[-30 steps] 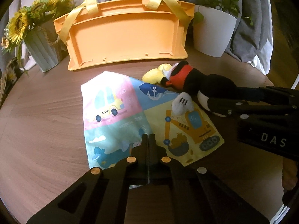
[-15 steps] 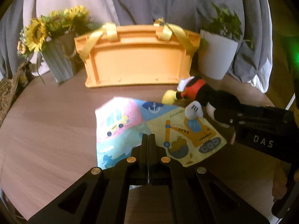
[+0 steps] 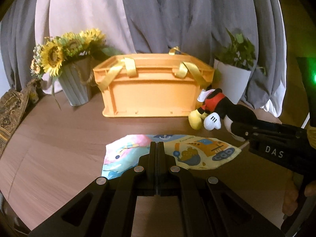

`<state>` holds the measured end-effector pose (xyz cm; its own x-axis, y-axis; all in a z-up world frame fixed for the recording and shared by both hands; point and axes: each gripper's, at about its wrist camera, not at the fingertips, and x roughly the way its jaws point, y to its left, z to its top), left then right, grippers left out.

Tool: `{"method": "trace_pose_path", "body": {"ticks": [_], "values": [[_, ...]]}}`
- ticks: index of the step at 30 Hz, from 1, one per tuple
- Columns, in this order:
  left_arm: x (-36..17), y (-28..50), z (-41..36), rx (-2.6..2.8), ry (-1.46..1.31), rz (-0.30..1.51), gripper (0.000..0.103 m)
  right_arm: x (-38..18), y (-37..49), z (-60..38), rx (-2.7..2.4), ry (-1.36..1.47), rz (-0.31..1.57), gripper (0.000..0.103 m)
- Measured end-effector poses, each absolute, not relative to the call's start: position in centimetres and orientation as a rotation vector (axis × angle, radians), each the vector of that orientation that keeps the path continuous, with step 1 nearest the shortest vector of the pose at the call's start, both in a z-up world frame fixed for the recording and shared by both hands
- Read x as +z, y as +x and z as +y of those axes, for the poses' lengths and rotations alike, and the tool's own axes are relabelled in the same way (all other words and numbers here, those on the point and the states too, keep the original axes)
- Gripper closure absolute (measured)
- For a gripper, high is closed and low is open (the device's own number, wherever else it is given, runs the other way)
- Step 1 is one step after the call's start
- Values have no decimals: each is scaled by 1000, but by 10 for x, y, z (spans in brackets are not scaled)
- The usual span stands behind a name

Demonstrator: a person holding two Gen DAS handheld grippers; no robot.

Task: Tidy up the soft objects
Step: 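Lift the cloth book with the left gripper while the right gripper carries the Mickey plush over the crate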

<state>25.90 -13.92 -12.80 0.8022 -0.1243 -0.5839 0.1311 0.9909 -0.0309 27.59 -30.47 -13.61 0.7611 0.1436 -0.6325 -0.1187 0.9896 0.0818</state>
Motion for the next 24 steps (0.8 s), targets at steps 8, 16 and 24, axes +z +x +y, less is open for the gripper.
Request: {"method": "trace_pose_path", "body": {"ticks": [8,16,24], "values": [[-101,258,-132,-130,3,548,101,-114,275,-303,142,61,641,50],[-73,260,-126,-132,1,473,101,-88,276,-299,141,82,578,50],[-48,265,-121,-140,5,407,101,-63,279,-295,138,95,528,50]]}}
